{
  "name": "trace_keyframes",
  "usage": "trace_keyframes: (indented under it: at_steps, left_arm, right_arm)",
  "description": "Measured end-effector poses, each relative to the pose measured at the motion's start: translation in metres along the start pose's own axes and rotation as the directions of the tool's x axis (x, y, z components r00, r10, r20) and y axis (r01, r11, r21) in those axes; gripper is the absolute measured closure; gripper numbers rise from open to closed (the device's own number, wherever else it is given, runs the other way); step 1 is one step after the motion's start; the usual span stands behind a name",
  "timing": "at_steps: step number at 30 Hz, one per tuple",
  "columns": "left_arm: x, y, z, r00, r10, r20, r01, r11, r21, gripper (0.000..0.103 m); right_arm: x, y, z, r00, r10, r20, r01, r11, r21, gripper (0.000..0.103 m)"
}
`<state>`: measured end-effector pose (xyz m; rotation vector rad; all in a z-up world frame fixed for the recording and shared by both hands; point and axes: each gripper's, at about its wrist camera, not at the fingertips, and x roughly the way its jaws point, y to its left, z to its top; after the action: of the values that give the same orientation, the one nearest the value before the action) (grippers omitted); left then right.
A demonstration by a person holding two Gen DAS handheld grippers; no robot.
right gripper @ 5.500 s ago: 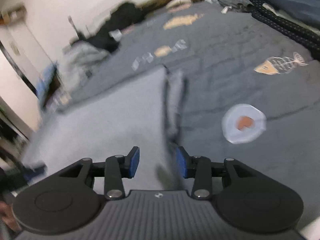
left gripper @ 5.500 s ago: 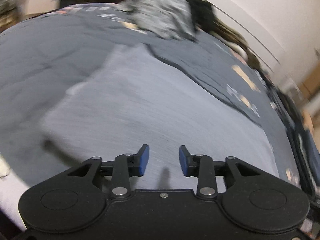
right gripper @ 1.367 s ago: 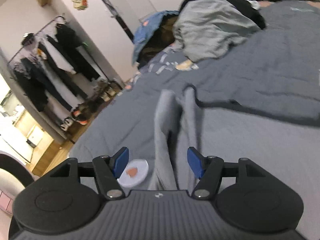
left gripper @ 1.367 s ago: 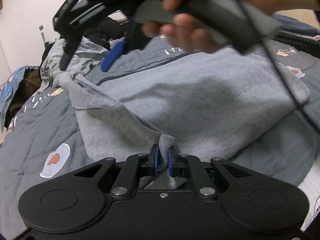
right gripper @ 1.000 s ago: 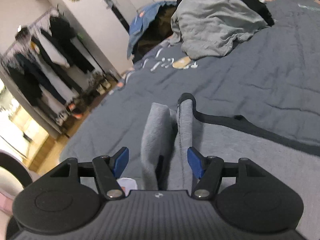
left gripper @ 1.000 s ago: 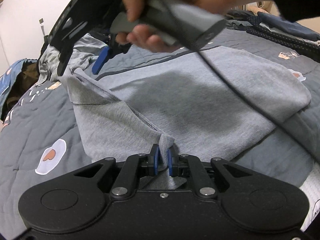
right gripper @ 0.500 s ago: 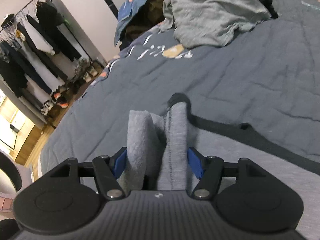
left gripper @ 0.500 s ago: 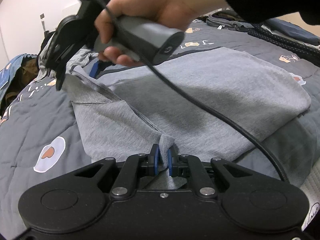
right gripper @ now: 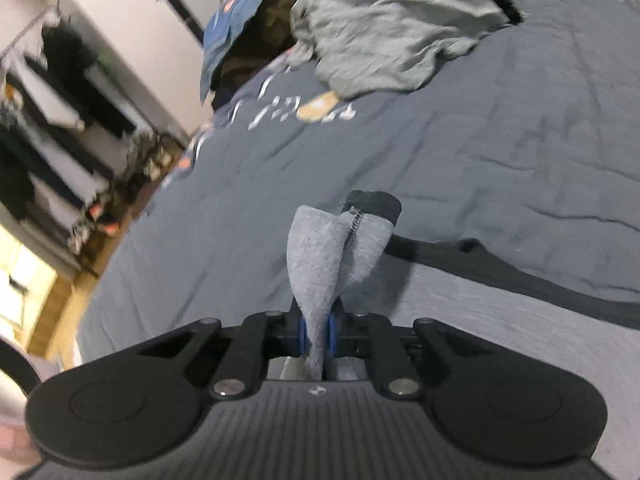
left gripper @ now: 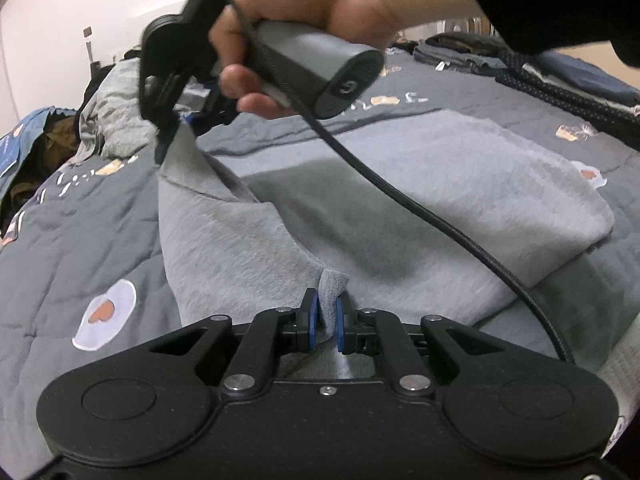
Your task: Fold clothes
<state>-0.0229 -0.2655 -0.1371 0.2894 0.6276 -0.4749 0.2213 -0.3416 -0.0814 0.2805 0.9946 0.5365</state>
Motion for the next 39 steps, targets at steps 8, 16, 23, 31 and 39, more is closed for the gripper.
trace_keyframes:
  at_steps: [8,16,23,31,39]
  left_arm:
    - [-0.028,-0.019,0.029,0.983,-0.132,0.129,0.132,0.991,0.012,0.095]
    - [-0.029,-0.093,0.069,0.936,-0.308,0.170,0.289,0.949,0.125,0.095]
    - [0.001,-0.146,0.071,0.910,-0.405,0.086,0.386,0.906,0.175,0.095]
    - [0.036,-0.172,0.057,0.906,-0.422,-0.023,0.419,0.889,0.184,0.094]
    - [-0.004,-0.148,0.059,0.893,-0.449,-0.030,0.444,0.869,0.218,0.061]
  right_arm:
    - [-0.073,-0.024,0.007,0.995,-0.045,0.092,0.039,0.997,0.062,0.093]
    - [-0.163,-0.081,-0.004,0.974,-0.176,0.144,0.155,0.977,0.147,0.093]
    - [-0.206,-0.156,-0.037,0.952,-0.276,0.133,0.232,0.932,0.279,0.093]
    - [-0.195,-0.224,-0.087,0.950,-0.285,0.124,0.224,0.904,0.364,0.090]
    - [-0.210,-0.255,-0.114,0.935,-0.311,0.172,0.196,0.856,0.479,0.059]
